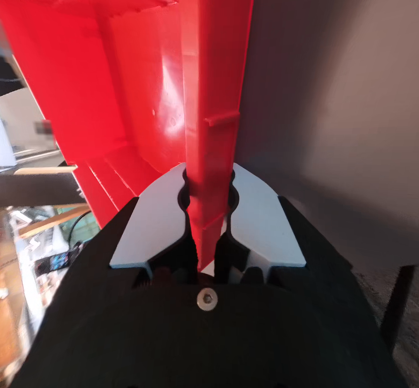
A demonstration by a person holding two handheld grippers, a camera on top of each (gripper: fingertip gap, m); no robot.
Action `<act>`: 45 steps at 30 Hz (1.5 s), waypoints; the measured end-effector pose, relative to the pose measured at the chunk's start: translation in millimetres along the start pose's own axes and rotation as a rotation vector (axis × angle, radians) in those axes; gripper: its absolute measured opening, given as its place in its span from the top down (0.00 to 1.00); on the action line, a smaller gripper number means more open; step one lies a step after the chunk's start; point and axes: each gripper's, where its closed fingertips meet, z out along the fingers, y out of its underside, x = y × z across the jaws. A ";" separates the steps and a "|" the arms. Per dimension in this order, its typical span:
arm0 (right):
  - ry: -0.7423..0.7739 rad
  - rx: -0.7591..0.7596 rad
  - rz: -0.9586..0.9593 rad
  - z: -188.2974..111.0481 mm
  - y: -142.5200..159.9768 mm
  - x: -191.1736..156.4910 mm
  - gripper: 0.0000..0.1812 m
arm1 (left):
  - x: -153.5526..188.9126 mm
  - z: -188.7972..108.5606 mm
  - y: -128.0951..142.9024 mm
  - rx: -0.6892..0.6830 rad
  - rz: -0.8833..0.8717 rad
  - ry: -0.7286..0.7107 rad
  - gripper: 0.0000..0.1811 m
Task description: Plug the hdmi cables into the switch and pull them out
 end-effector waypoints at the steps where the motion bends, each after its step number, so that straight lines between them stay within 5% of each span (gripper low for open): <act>1: 0.000 -0.003 -0.002 0.2 0.8 0.0 0.28 | -5.1 -1.4 3.2 -0.020 0.002 -0.048 0.83; 7: 0.006 -0.016 -0.022 0.9 2.9 1.1 0.28 | -51.0 -33.3 4.9 -0.063 -0.049 -0.305 0.84; 12: 0.078 0.005 -0.023 -3.3 -2.3 13.9 0.29 | -88.9 -82.8 -19.4 -0.062 -0.082 -0.448 0.84; 22: 0.170 0.025 -0.035 -10.1 -8.1 29.8 0.32 | -104.8 -169.1 -172.1 0.304 -0.045 -0.597 0.84; 29: 0.213 0.314 0.095 -39.5 -55.5 49.3 0.32 | -64.3 -182.2 -295.0 0.602 0.034 -0.408 0.84; 35: 0.372 0.431 0.208 -71.0 -62.4 89.0 0.35 | -5.9 -176.3 -389.5 0.762 0.133 -0.155 0.84; 45: 0.380 0.434 0.205 -73.2 -63.0 88.9 0.37 | 63.9 -148.8 -467.5 0.747 0.282 0.106 0.84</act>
